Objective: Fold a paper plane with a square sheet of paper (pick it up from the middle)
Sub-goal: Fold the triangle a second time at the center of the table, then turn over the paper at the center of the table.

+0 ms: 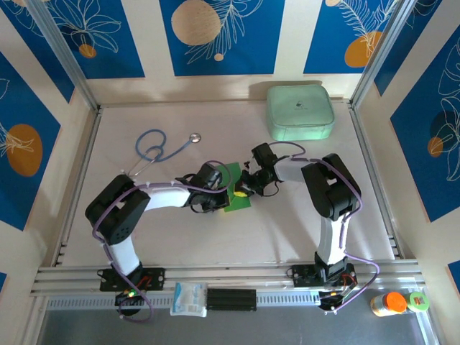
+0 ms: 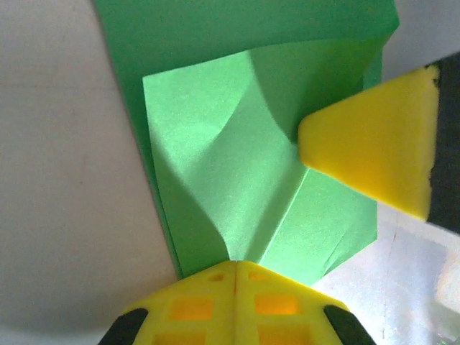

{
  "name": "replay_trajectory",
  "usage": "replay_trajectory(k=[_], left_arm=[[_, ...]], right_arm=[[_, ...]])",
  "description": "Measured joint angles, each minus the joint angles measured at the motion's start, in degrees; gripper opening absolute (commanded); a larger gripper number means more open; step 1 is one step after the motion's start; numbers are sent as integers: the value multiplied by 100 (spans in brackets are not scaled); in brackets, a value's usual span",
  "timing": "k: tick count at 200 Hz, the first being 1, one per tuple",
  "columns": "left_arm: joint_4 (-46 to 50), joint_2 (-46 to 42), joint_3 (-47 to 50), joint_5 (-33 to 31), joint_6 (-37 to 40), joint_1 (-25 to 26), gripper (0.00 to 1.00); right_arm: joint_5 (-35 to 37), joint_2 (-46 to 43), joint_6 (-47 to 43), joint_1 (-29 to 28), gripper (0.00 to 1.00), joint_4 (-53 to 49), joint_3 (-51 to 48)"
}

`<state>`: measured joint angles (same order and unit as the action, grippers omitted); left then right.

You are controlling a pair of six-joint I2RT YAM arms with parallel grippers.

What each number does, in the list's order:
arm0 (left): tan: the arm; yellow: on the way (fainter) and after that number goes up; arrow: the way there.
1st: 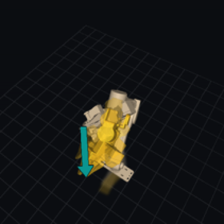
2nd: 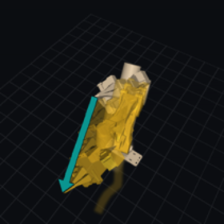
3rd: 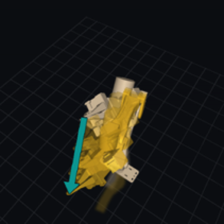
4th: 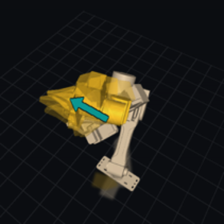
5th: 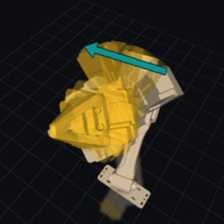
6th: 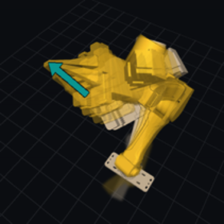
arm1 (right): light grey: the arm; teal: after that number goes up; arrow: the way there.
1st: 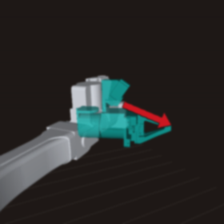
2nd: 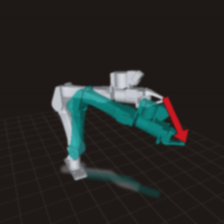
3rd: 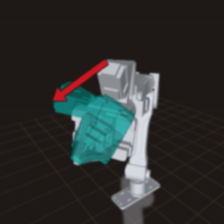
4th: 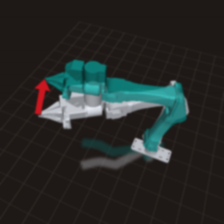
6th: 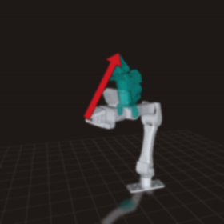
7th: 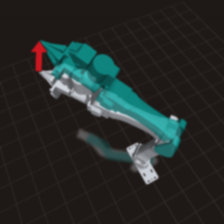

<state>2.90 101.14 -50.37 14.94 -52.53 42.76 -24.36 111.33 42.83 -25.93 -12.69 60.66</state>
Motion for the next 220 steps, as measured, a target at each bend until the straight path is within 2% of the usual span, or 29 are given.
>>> replay_trajectory(k=[82, 116, 121, 150, 168, 196, 220], left_arm=[[-33, -11, 15, 7, -7, 0, 0], [448, -15, -208, 68, 94, 0, 0], [570, -15, -271, 66, 120, 0, 0], [999, -33, -748, 35, 251, 0, 19], [1012, -157, -953, -63, 345, -17, 24], [909, -330, -981, -227, 341, -116, 23], [737, -278, -979, -243, 306, -251, 18]], right_arm=[[50, 289, -118, 745, 0, 68, 417], [256, 195, -149, 841, 2, 131, 404], [304, 127, -146, 852, 3, 142, 382], [557, -597, -50, 881, 17, 201, 44], [678, -1082, 133, 850, 27, 245, -212], [839, -1403, 411, 638, 39, 267, -522], [964, -1403, 673, 376, 41, 256, -710]])
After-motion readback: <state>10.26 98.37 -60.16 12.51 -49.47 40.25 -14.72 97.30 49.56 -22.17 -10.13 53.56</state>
